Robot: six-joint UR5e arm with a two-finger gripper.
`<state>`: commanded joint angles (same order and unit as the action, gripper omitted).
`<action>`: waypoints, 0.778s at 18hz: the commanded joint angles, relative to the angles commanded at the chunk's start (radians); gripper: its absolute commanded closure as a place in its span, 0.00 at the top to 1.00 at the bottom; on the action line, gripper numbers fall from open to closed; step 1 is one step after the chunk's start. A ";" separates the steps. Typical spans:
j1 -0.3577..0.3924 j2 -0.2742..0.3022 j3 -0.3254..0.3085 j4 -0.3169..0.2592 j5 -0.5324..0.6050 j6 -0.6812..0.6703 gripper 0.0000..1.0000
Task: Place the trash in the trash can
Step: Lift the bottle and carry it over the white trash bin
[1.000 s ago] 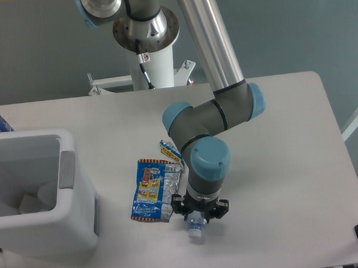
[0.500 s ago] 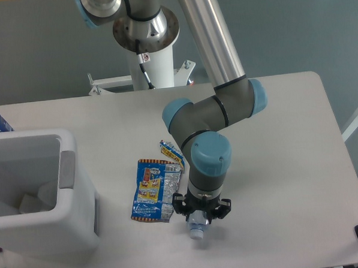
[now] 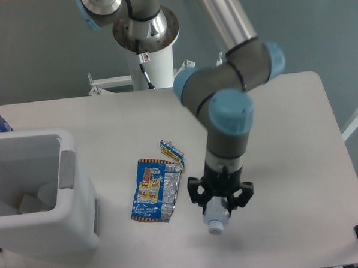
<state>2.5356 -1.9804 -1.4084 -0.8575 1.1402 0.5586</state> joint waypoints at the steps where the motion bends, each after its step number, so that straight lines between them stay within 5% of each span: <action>1: 0.008 0.002 0.025 0.008 -0.038 -0.023 0.59; 7: -0.003 0.017 0.094 0.083 -0.114 -0.178 0.59; 14: -0.124 0.069 0.121 0.103 -0.120 -0.239 0.59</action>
<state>2.4116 -1.9115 -1.2870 -0.7547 1.0201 0.3192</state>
